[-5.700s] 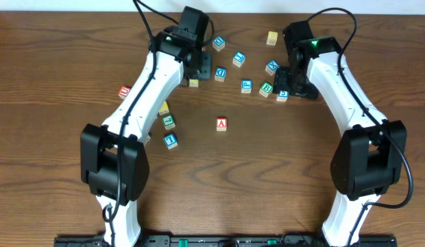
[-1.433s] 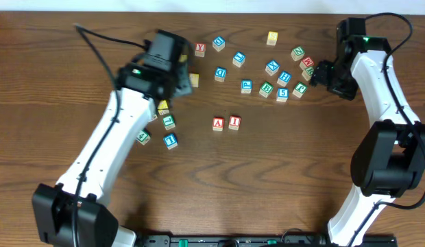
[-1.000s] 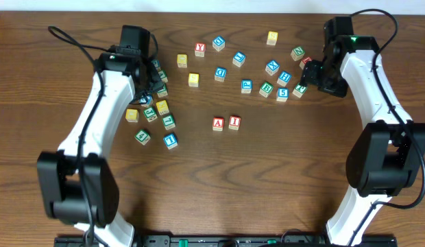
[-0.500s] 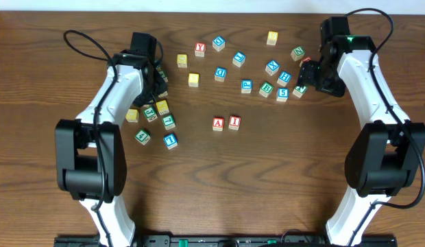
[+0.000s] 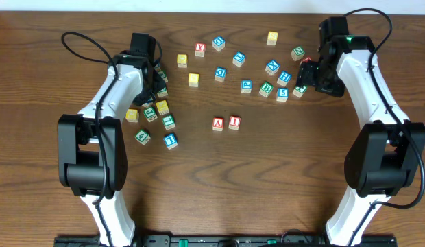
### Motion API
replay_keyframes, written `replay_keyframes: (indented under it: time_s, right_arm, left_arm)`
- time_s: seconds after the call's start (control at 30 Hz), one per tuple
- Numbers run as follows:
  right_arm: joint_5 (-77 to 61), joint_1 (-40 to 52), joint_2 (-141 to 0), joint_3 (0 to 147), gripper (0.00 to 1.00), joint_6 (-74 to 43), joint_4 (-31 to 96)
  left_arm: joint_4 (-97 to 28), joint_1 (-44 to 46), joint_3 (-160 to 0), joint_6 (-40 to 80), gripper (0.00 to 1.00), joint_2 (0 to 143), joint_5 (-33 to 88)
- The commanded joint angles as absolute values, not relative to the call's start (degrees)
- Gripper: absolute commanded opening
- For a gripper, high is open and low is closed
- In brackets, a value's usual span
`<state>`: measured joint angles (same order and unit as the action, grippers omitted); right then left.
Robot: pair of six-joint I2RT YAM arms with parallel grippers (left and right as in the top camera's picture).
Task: Spell out AI2
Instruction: 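Lower the left gripper onto the blue 2 block and close it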
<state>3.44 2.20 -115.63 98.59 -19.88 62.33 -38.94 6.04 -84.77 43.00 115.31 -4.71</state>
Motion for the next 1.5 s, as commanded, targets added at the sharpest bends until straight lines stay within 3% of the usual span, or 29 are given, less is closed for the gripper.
replay_keyframes:
  time_s: [0.0,1.47]
  right_arm:
    - [3.97,2.46,-114.02,98.5,0.8,-19.16,62.54]
    - [3.99,2.9,-114.02,98.5,0.8,-19.18,62.54]
  left_arm:
    - [-39.31,5.78,-84.6,44.29,0.48,115.77,-6.13]
    - [-39.77,5.8,-84.53,47.33,0.45,117.95,-7.55]
